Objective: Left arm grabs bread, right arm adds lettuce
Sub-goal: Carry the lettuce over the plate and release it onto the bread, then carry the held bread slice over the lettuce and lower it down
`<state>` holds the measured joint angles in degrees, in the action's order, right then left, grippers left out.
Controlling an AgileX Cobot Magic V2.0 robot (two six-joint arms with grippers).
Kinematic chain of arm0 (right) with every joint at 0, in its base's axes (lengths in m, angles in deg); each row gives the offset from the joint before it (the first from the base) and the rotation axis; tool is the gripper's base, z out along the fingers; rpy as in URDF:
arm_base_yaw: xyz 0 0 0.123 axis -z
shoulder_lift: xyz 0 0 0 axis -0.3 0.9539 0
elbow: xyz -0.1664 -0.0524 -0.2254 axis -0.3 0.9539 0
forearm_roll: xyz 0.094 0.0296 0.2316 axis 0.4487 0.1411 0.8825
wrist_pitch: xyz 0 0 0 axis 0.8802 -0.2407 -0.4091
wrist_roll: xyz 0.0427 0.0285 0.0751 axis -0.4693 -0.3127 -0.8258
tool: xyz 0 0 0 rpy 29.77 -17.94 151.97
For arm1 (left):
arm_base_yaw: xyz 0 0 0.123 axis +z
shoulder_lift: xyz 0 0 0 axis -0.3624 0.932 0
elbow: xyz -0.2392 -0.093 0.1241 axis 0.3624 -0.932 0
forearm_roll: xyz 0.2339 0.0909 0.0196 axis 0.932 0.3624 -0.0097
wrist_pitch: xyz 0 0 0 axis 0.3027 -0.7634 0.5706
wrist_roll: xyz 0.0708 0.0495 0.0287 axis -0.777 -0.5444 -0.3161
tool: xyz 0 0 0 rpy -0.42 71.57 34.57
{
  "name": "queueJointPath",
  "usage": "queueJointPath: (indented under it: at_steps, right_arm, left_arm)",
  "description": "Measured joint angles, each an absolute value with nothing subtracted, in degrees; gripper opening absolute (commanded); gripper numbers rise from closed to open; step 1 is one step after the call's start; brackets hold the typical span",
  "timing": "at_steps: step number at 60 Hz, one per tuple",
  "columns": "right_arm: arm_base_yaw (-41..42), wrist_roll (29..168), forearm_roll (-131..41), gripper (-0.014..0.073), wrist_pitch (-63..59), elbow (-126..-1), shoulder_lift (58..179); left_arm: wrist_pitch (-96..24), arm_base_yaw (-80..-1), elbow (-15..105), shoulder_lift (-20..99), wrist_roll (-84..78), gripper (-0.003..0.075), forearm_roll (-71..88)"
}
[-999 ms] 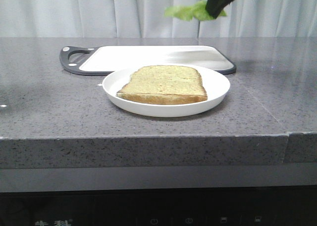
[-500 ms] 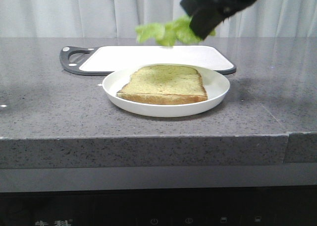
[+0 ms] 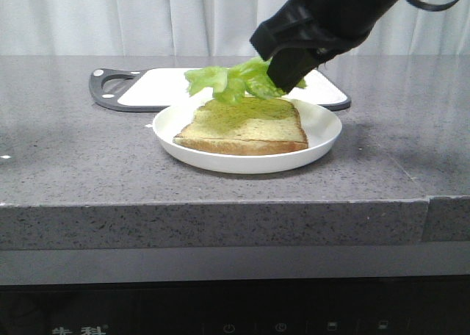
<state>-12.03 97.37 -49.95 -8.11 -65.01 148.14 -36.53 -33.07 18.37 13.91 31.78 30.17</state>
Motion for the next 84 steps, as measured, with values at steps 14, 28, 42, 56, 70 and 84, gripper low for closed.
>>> queueJointPath:
  at_steps: [14,28,42,56,70,84]
  right_arm:
    - [-12.12,97.37,-49.27,0.0099,-8.45,-65.01,149.88]
    - [-12.12,97.37,-49.16,0.0437,-8.45,-65.01,149.9]
    - [-12.12,97.43,-49.16,0.0501,-8.86,-65.01,147.99]
    - [-11.6,97.43,-49.16,0.0494,-10.86,-65.01,143.11]
    - [-8.21,97.32,-49.16,0.0173,-14.82,-65.01,137.83]
    - [-7.52,97.09,-48.63,-0.0061,-16.48,-63.29,133.04]
  left_arm:
    - [-36.53,-33.07,18.37,13.91,31.78,-0.002,30.17]
    - [-36.53,-33.07,18.37,13.91,31.78,-0.0021,30.17]
    - [-36.53,-33.07,18.37,13.91,31.78,-0.0021,30.17]
    - [-36.53,-33.07,18.37,13.91,31.78,-0.002,30.17]
    - [-36.44,-33.07,18.37,13.91,31.78,-0.002,30.17]
    - [-36.56,-33.07,18.37,13.91,31.78,-0.002,29.71]
